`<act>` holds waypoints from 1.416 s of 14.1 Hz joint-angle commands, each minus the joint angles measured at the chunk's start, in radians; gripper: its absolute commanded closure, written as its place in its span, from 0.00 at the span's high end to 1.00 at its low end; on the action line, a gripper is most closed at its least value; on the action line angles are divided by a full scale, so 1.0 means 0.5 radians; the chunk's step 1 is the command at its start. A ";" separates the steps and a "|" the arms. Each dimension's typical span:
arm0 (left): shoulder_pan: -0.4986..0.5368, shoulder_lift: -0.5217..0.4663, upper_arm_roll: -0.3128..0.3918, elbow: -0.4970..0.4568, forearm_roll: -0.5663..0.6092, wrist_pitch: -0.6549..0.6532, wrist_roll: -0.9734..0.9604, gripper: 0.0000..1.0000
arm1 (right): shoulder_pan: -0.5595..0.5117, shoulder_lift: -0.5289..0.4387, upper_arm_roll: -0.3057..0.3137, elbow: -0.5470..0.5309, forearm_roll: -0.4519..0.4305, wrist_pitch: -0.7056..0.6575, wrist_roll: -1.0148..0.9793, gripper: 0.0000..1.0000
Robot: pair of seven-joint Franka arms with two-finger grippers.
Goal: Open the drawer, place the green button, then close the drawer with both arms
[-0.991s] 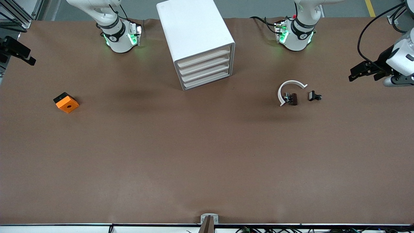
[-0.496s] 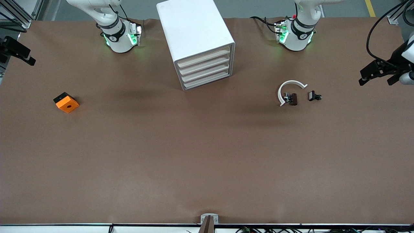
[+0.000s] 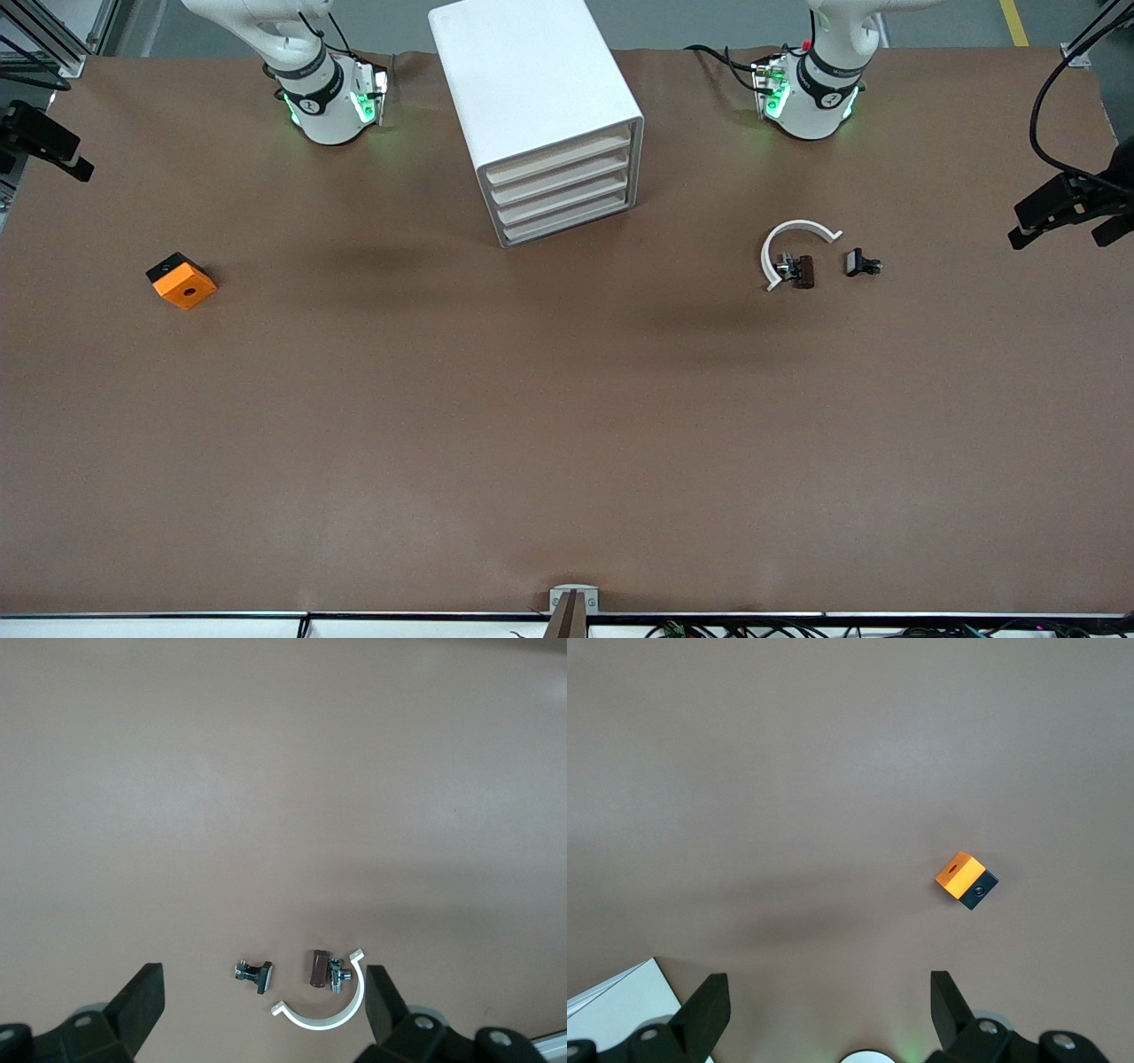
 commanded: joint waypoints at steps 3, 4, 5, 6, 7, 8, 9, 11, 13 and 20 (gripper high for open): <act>0.000 0.085 -0.001 0.126 -0.043 -0.120 -0.152 1.00 | -0.012 -0.048 0.006 -0.040 -0.020 0.021 -0.034 1.00; -0.006 0.088 -0.001 0.126 -0.037 -0.120 -0.152 1.00 | -0.012 -0.048 0.006 -0.043 -0.020 0.021 -0.034 1.00; -0.006 0.098 -0.001 0.126 -0.040 -0.120 -0.152 1.00 | -0.012 -0.048 0.006 -0.043 -0.020 0.021 -0.034 1.00; -0.006 0.101 -0.004 0.126 -0.034 -0.120 -0.156 1.00 | -0.012 -0.048 0.006 -0.043 -0.020 0.021 -0.034 1.00; -0.006 0.101 -0.004 0.126 -0.031 -0.120 -0.159 1.00 | -0.012 -0.048 0.006 -0.043 -0.020 0.021 -0.034 1.00; -0.009 0.110 -0.004 0.126 -0.028 -0.120 -0.159 1.00 | -0.012 -0.048 0.006 -0.043 -0.020 0.021 -0.034 1.00; -0.009 0.110 -0.004 0.126 -0.028 -0.120 -0.159 1.00 | -0.012 -0.048 0.006 -0.043 -0.020 0.021 -0.034 1.00; -0.024 0.113 -0.004 0.126 -0.022 -0.120 -0.159 1.00 | -0.012 -0.048 0.009 -0.043 -0.020 0.021 -0.034 1.00; -0.024 0.110 -0.004 0.126 -0.022 -0.126 -0.149 1.00 | -0.012 -0.048 0.009 -0.043 -0.020 0.021 -0.034 1.00; -0.024 0.110 -0.004 0.126 -0.019 -0.127 -0.128 1.00 | -0.012 -0.048 0.006 -0.043 -0.017 0.018 -0.037 1.00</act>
